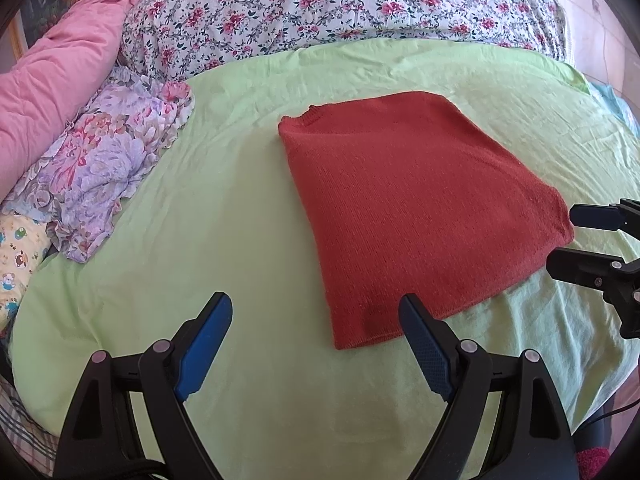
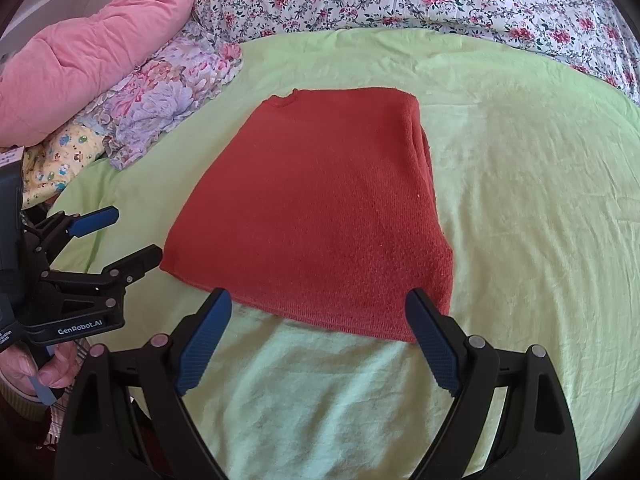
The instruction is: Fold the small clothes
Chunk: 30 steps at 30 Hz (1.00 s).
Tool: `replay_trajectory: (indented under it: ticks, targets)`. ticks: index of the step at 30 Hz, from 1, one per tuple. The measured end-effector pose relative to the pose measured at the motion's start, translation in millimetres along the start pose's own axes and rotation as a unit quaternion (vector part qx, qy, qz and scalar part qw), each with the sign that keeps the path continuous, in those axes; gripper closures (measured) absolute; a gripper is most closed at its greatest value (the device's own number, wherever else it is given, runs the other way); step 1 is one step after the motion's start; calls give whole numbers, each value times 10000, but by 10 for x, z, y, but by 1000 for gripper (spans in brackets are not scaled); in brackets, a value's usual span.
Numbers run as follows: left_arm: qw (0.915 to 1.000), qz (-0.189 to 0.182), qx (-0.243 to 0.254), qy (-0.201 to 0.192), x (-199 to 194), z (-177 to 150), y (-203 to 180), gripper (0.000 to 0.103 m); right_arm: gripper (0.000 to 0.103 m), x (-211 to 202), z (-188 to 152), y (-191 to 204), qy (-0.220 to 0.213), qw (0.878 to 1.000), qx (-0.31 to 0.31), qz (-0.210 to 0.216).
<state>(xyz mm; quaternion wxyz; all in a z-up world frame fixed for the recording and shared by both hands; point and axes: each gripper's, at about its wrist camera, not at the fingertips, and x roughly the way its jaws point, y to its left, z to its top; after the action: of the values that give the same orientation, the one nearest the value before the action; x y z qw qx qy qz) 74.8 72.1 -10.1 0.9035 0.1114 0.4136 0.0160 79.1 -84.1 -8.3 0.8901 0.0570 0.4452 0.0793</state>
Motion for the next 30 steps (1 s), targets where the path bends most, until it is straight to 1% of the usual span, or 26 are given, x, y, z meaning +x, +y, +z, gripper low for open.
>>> replay_trajectory:
  ticks: [30]
  targets:
    - [9999, -65, -66, 75, 51, -5, -3, 17, 14, 17, 27, 32, 51, 10000, 15, -14]
